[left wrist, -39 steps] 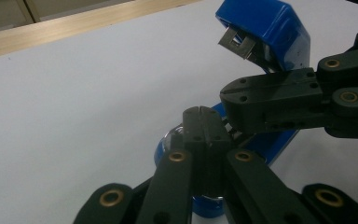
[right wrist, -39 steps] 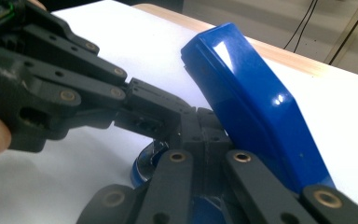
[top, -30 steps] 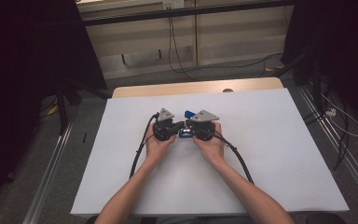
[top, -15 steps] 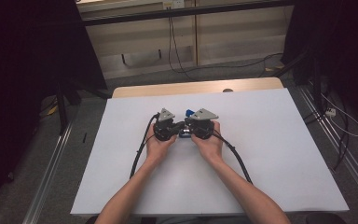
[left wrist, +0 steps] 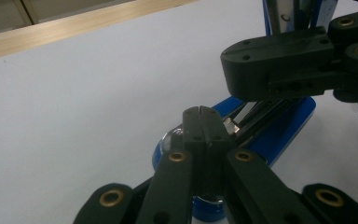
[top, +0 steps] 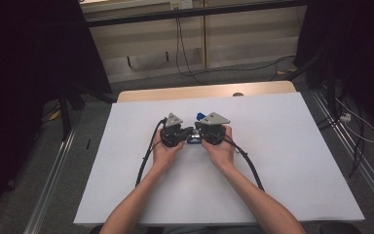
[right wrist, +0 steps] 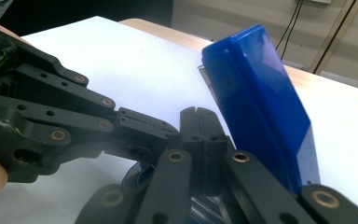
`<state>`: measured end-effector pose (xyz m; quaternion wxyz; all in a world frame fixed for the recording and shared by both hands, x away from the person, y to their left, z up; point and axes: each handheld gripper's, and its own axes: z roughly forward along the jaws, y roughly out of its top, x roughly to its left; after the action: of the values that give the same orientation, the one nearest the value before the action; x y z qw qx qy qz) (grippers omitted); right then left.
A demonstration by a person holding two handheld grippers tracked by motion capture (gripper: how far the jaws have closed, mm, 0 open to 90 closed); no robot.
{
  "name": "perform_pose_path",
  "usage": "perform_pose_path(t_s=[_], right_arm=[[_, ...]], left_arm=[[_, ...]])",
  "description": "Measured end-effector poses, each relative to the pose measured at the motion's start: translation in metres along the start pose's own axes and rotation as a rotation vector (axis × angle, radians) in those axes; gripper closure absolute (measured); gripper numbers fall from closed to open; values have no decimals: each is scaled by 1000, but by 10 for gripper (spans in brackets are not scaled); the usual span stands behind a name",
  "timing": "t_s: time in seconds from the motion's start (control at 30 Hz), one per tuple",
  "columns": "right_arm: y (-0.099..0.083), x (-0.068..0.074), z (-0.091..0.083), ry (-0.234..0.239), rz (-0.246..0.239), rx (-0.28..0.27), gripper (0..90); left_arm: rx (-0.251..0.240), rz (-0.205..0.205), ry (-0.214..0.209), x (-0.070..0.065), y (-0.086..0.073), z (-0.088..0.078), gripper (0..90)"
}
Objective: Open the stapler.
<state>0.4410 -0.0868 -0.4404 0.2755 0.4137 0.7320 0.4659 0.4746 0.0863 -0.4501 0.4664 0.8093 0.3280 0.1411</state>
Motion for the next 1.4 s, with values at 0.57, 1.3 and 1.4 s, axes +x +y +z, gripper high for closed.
perform_pose_path(t_s=[0.57, 1.3, 1.4], right_arm=[[3, -11, -12, -41, -2, -19, 900], [3, -14, -15, -41, 12, -22, 900], [3, -14, -15, -42, 14, -21, 900]], left_arm=[[-6, -6, -11, 1, -1, 0, 900], [-8, -9, -5, 0, -1, 0, 900], [-8, -9, -4, 0, -1, 0, 900]])
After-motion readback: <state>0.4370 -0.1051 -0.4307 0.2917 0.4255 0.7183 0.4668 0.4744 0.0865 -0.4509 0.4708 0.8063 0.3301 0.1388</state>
